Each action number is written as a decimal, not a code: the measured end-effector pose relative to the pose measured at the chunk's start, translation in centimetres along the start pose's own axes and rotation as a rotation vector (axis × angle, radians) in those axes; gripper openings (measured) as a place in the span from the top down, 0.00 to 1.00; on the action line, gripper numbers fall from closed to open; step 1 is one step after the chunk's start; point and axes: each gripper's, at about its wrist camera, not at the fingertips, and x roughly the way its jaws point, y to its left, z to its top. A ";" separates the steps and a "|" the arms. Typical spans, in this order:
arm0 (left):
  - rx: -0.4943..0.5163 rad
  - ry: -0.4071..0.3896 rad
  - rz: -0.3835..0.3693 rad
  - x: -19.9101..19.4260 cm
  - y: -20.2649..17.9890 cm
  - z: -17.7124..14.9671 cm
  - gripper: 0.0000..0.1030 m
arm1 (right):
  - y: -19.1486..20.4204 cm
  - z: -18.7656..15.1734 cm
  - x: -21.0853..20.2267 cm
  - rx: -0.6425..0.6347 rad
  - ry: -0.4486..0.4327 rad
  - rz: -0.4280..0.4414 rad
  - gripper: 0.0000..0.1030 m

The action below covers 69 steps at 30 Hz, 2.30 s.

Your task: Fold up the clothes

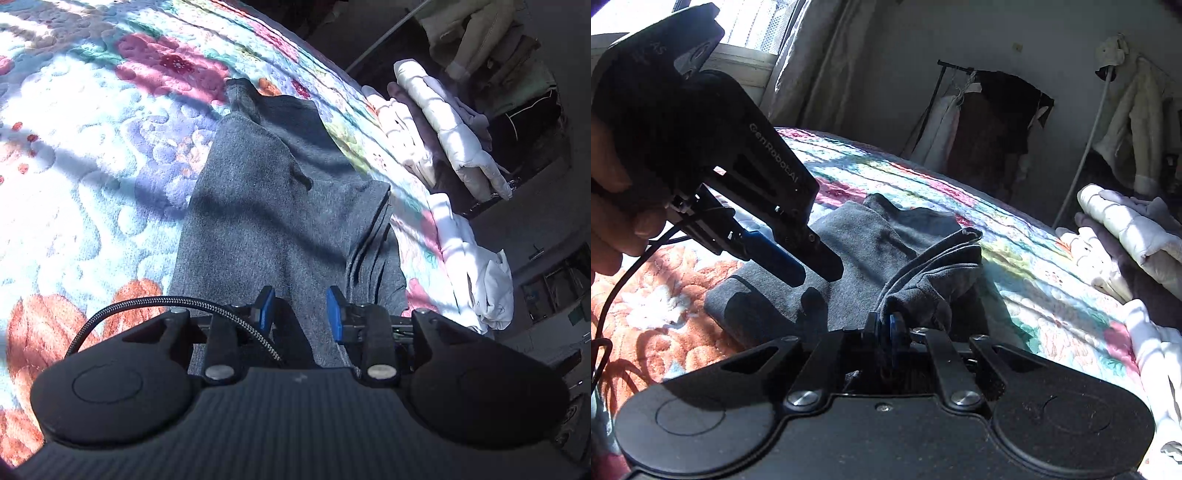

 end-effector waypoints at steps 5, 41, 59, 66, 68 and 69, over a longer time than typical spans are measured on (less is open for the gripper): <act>0.023 0.016 0.069 0.3 0.2 -0.1 0.66 | -4.6 -0.4 0.0 0.175 0.036 -0.165 0.96; 0.094 0.046 0.109 0.2 -0.4 -0.5 0.60 | -8.5 0.7 7.0 0.396 0.227 -0.080 0.84; 0.245 0.142 0.305 -0.8 0.2 -1.5 0.50 | -0.8 -1.1 1.8 -0.009 0.277 -0.056 0.68; 0.277 0.155 0.322 -1.1 -0.3 -1.8 0.49 | -2.6 -2.1 1.6 0.089 0.347 -0.083 0.56; 0.291 0.163 0.332 -1.0 -0.6 -1.9 0.48 | -2.9 -1.8 1.1 0.110 0.349 -0.082 0.54; 0.296 0.166 0.337 -1.0 -0.7 -2.0 0.48 | -3.2 -1.8 0.9 0.131 0.353 -0.078 0.53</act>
